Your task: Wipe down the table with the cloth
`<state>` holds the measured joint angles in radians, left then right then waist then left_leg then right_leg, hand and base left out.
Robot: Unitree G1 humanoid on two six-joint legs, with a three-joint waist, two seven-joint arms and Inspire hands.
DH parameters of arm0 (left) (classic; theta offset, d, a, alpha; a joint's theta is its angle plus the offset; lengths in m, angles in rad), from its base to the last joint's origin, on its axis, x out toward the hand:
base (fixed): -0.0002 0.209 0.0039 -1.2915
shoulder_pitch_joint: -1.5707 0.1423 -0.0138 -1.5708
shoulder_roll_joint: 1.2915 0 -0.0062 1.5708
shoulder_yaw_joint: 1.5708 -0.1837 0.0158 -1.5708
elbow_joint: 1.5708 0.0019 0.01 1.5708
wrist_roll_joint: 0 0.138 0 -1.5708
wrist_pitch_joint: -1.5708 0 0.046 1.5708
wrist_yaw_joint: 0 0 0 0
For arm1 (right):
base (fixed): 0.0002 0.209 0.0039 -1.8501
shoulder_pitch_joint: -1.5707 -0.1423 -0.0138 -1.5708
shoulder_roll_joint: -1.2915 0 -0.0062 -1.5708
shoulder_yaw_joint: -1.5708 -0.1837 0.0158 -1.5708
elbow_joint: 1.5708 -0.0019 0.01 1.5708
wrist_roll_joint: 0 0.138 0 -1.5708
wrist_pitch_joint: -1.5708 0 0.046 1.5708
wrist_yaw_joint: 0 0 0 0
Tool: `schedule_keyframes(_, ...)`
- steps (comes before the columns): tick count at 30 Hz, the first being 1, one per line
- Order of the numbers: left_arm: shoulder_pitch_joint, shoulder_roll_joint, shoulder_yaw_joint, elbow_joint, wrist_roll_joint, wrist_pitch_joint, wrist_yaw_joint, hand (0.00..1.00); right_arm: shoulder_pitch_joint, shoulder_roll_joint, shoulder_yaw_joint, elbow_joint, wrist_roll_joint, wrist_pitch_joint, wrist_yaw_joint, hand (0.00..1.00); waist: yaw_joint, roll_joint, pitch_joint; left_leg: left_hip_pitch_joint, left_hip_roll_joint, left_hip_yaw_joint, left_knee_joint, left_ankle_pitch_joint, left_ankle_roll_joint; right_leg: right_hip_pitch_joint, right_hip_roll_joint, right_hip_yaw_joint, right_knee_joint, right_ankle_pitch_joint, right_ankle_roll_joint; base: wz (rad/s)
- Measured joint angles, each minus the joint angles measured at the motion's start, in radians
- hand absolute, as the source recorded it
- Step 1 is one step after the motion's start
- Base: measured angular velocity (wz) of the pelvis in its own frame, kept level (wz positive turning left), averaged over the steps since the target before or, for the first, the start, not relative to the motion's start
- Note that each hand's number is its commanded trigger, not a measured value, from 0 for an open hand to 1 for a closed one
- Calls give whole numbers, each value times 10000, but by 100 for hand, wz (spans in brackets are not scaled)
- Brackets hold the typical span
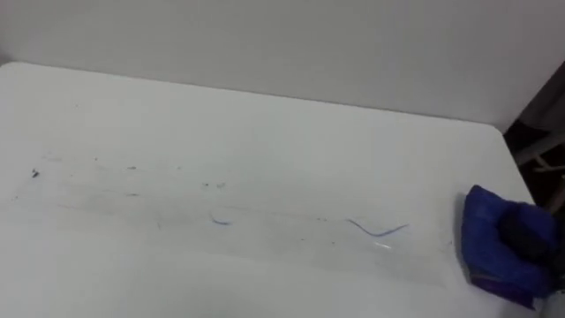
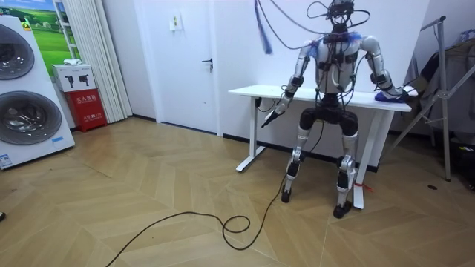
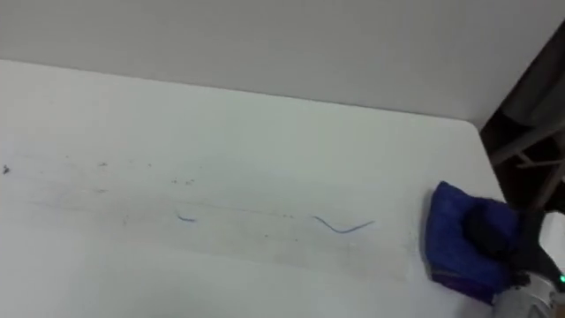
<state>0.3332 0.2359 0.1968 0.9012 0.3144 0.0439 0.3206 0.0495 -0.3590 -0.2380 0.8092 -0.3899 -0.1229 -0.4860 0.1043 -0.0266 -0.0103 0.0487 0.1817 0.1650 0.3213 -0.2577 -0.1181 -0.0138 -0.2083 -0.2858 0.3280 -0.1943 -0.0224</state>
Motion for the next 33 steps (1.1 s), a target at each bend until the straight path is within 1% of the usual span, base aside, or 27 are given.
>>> schedule_keyframes(1,-21,2,34,-10,-92,3,52,0,3,8,-13,3,26,-83,-15,100,-42,2,-1,-7,-48,29,-52,13,51,4,27,111,-166,130,95,-46)
schedule_keyframes(2,-25,7,113,-13,-93,-2,228,0,-7,15,-3,9,111,-213,-6,100,-153,-1,-1,-87,-128,99,-122,24,141,-31,32,324,-294,325,301,-18)
schedule_keyframes(3,-121,17,158,-14,-92,-13,301,0,-11,15,33,24,367,-311,-2,100,-211,-3,-5,-170,-195,152,-135,21,165,-49,10,494,-379,493,587,-14)
schedule_keyframes(4,-221,32,157,-13,-92,-51,382,0,-23,5,188,24,663,-319,8,100,-218,-25,-13,-203,-225,207,-134,26,153,-72,-23,534,-337,607,908,-13)
schedule_keyframes(5,-256,20,159,-12,-93,-73,404,0,-36,0,213,36,770,-320,38,100,-213,-42,-20,-208,-225,236,-136,26,143,-98,-37,531,-339,696,1110,-11)
schedule_keyframes(6,-322,-21,152,-9,-95,-84,404,0,-69,-4,296,40,857,-322,141,100,-234,-103,-24,-205,-236,247,-147,36,121,-80,-98,333,-360,794,1518,0)
schedule_keyframes(7,-453,-145,157,-21,-91,-84,408,0,-90,-3,295,21,807,-306,233,100,-296,-134,-28,-187,-235,205,-198,56,88,-32,-102,237,-402,781,1540,6)
schedule_keyframes(9,-458,-345,152,-104,-105,-83,416,0,-120,34,262,-33,631,-267,219,100,-422,-165,-13,-135,-235,86,-269,89,61,180,-68,79,-603,794,1560,16)
schedule_keyframes(10,-445,-368,148,-160,-120,-82,416,0,-195,42,238,-66,582,-195,208,100,-409,-188,-6,-64,-237,88,-352,113,48,246,-46,76,-667,805,1564,10)
schedule_keyframes(11,-405,-356,130,-273,-309,-83,439,0,-206,95,270,-214,323,3,215,100,-402,-240,2,91,-238,96,-538,186,18,376,-7,68,-781,818,1566,0)
schedule_keyframes(12,-392,-354,114,-392,-531,-70,465,0,-196,133,488,-471,263,326,201,100,-310,-276,9,181,-238,114,-648,222,-2,418,11,55,-812,818,1566,0)
schedule_keyframes(13,-407,-356,67,-439,-628,-70,489,0,-194,130,588,-595,261,496,189,100,-270,-291,10,201,-238,127,-699,239,-8,413,24,67,-827,818,1565,-6)
schedule_keyframes(14,-485,-347,-58,-450,-692,-70,549,0,-194,174,716,-974,6,864,193,100,-185,-318,35,271,-241,186,-853,309,-13,406,39,101,-855,825,1555,-18)
schedule_keyframes(15,-606,-352,-186,-365,-686,-64,585,0,-197,188,1082,-1589,-433,1284,270,100,-58,-316,72,344,-242,307,-1008,376,-25,319,67,213,-868,850,1534,-29)
schedule_keyframes(16,-668,-362,-359,-285,-693,-64,596,0,-194,198,1620,-2172,-929,1549,445,100,144,-310,96,442,-241,456,-1129,419,-29,273,105,346,-909,903,1518,-34)
schedule_keyframes(17,-768,-359,-462,-197,-696,-61,602,0,-199,218,1983,-2596,-1196,1751,568,100,288,-318,122,513,-242,553,-1222,450,-31,256,108,392,-907,919,1512,-26)
schedule_keyframes(18,-910,-359,-591,-165,-667,-46,609,0,-246,349,2778,-3370,-1840,2024,860,100,471,-324,130,501,-244,589,-1271,476,-38,191,119,409,-911,935,1504,-13)
schedule_keyframes(19,-938,-357,-657,-168,-651,-46,621,0,-353,387,3183,-3675,-2174,2090,1044,100,533,-334,137,497,-244,592,-1295,484,-43,172,125,409,-915,938,1501,-5)
schedule_keyframes(21,-1139,-356,-975,-169,-671,20,628,0,-933,861,4567,-4261,-3280,2101,1573,100,816,-371,221,479,-247,564,-1353,518,-46,183,143,396,-1005,981,1507,2)
schedule_keyframes(23,-1153,-380,-1072,-184,-695,127,643,0,-1382,1215,5256,-4211,-3777,2142,1672,100,1041,-424,251,464,-247,545,-1397,545,-40,210,156,375,-1097,1023,1506,5)
schedule_keyframes(24,-1112,-363,-1183,-184,-692,269,683,0,-1601,1366,5548,-4198,-3990,2203,1765,100,1149,-457,272,442,-247,510,-1396,549,-41,216,156,342,-1111,1025,1504,7)
schedule_keyframes(25,-1018,-380,-1235,-223,-653,378,695,0,-1678,1464,5666,-4117,-4025,2252,1822,100,1237,-471,277,430,-246,489,-1397,552,-41,225,156,314,-1127,1031,1502,6)
schedule_keyframes(26,-922,-388,-1243,-274,-652,405,697,0,-1685,1511,5673,-4007,-4022,2251,1817,100,1228,-473,279,432,-246,464,-1394,555,-41,255,156,292,-1149,1036,1502,13)
schedule_keyframes(27,-735,-379,-1251,-395,-656,426,697,0,-1675,1514,5637,-3851,-3949,2232,1741,100,1161,-471,279,427,-246,355,-1387,569,-37,380,156,162,-1246,1062,1505,24)
schedule_keyframes(29,-489,-347,-1224,-624,-656,435,705,0,-1507,1527,5557,-3647,-3800,2120,1489,100,1107,-449,267,441,-246,203,-1366,582,-42,540,156,18,-1273,1063,1506,26)
schedule_keyframes(31,-376,-310,-1202,-686,-647,439,707,0,-1340,1524,5408,-3361,-3546,1890,1111,100,1063,-410,240,456,-246,77,-1360,585,-47,710,156,-139,-1393,1065,1509,20)
schedule_keyframes(33,-236,-284,-1067,-592,-394,437,714,0,-1056,1520,4989,-2829,-3109,1187,556,100,922,-357,203,449,-249,-54,-1337,586,-47,816,156,-238,-1450,1068,1515,17)
